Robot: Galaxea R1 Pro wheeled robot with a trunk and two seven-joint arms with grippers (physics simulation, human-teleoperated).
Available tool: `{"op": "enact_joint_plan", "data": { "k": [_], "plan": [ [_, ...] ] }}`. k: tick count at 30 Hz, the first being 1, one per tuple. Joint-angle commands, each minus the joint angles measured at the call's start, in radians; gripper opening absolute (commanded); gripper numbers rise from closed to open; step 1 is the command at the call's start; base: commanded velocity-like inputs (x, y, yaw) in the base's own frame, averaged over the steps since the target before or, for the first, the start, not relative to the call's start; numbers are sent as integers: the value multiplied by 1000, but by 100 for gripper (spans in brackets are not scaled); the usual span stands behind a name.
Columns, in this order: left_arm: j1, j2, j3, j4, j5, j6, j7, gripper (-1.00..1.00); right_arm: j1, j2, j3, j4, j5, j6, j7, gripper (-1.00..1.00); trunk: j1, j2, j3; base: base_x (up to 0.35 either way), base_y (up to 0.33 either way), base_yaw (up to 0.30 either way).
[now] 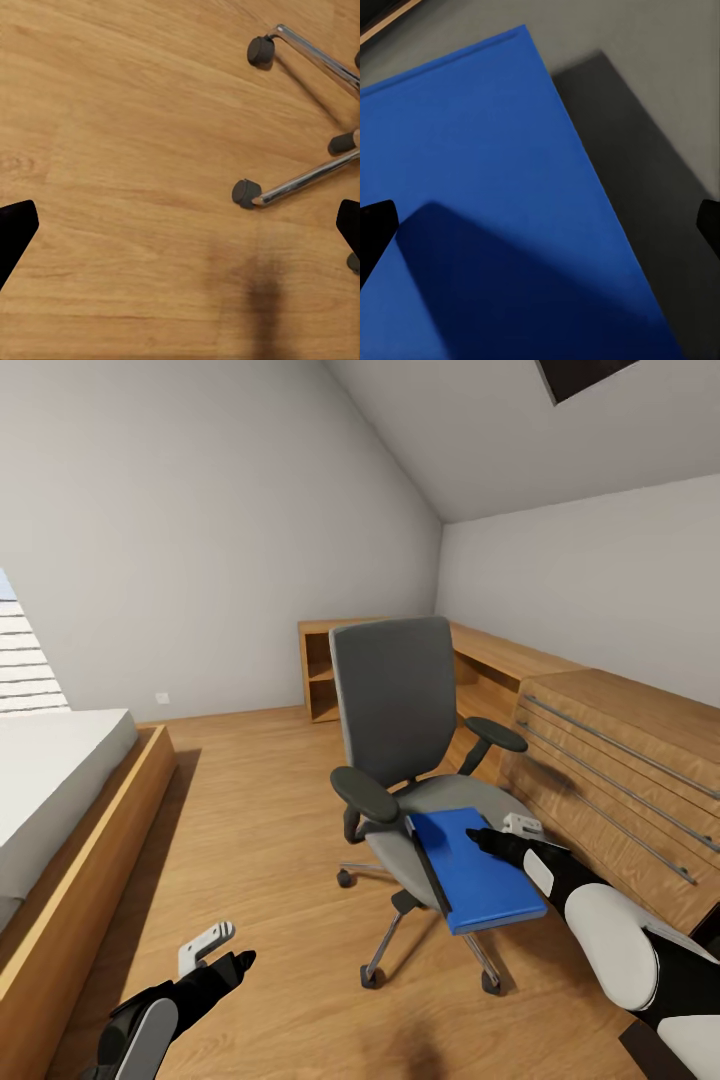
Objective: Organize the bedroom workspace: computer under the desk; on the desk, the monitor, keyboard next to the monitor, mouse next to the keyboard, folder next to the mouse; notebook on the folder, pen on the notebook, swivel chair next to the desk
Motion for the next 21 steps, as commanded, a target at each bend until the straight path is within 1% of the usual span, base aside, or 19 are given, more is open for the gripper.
{"op": "enact_joint_plan", "data": {
  "k": [1,19,21],
  "plan": [
    [-1,0,0,-1,11,3,9,100,0,0,4,53,16,5,5,100,0,0,-1,-1,0,0],
    [-1,0,0,9,11,3,9,100,0,0,4,53,16,5,6,100,0,0,4,0,0,0],
    [0,0,-6,11,11,3,9,100,0,0,4,53,16,5,6,100,0,0,6,0,0,0]
  ]
}}
